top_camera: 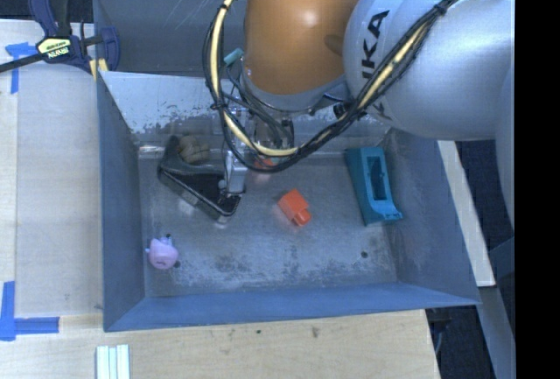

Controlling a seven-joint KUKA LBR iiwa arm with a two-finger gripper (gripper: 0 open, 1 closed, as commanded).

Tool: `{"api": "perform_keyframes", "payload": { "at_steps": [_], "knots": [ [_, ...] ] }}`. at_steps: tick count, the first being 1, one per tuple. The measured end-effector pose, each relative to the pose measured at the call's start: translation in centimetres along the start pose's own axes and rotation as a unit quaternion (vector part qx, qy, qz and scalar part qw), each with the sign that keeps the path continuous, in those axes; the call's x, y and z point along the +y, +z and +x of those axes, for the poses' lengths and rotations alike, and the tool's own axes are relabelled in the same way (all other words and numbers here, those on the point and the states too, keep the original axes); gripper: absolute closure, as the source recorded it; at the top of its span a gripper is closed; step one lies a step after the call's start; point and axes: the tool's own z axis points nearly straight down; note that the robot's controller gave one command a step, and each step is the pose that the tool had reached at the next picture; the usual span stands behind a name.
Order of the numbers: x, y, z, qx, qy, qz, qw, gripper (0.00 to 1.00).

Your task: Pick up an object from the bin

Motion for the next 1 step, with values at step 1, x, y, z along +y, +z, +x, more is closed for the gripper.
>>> {"api": "perform_keyframes", "payload": {
  "at_steps": [1],
  "knots": [
    [-0.11, -0.52, -0.14, -0.0043, 0.002, -0.001, 1.0, 0.0]
  ]
}}
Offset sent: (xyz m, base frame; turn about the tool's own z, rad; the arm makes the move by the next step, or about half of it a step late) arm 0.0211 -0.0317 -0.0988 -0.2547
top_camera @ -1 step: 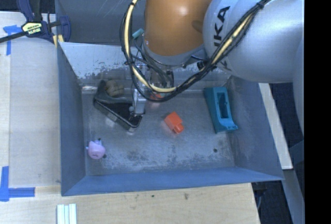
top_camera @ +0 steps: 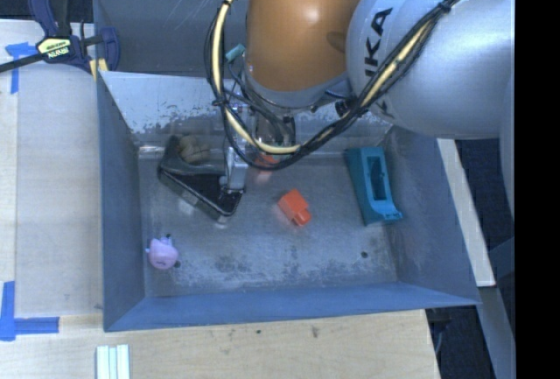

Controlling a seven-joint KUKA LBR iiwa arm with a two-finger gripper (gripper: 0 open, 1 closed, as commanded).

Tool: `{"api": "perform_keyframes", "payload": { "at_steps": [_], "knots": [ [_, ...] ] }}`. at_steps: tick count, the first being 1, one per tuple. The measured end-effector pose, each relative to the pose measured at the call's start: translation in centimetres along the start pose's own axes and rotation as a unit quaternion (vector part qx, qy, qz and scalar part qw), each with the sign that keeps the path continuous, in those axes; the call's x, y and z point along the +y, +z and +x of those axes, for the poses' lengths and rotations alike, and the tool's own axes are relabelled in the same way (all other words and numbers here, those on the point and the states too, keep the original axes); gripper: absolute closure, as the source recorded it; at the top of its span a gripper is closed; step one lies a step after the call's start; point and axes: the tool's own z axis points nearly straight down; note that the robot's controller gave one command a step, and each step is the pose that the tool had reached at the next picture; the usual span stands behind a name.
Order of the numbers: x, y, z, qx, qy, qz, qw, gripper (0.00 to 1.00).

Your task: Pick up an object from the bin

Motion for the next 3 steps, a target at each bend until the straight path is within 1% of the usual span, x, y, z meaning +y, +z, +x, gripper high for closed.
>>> {"api": "perform_keyframes", "payload": {
  "at_steps": [1, 2, 3],
  "knots": [
    [-0.8, 2.7, -0.7, -0.0021, -0.039, -0.001, 0.9992, 0.0],
    [-1.4, 6.8, -1.3, -0.0008, -0.019, 0.0, 0.9998, 0.0],
    [-1.2, 10.0, -2.3, -0.0015, 0.039, -0.001, 0.9992, 0.0]
  ]
}}
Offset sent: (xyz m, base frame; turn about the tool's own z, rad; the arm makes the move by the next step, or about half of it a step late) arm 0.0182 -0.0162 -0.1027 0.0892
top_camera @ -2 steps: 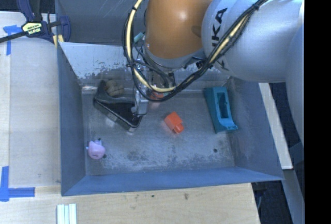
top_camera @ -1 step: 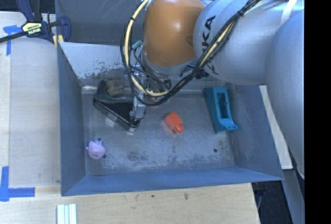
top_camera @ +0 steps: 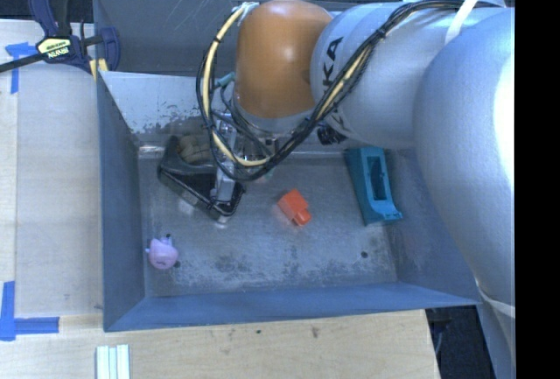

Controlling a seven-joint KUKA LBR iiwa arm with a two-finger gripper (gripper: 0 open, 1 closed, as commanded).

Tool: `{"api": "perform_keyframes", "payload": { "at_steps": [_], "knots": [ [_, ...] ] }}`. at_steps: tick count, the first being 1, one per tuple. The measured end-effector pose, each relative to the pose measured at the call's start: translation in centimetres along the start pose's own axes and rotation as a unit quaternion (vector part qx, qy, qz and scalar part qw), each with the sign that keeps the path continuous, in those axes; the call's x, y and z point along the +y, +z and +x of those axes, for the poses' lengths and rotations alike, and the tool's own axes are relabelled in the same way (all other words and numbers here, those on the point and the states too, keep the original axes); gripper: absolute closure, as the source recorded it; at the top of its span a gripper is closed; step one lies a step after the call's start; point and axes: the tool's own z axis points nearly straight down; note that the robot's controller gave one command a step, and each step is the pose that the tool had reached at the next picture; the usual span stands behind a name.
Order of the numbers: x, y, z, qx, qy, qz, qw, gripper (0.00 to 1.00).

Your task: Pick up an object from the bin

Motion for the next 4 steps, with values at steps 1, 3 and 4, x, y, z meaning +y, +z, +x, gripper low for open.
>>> {"api": "perform_keyframes", "payload": {
  "at_steps": [1, 3, 4],
  "knots": [
    [-2.9, 5.0, -0.5, 0.0009, -0.01, -0.001, 0.9999, 1.0],
    [-3.2, 1.6, 0.2, 0.0056, -0.018, 0.001, 0.9998, 1.0],
    [-5.7, -7.5, -0.9, 0.004, -0.052, 0.0, 0.9986, 1.0]
  ]
}}
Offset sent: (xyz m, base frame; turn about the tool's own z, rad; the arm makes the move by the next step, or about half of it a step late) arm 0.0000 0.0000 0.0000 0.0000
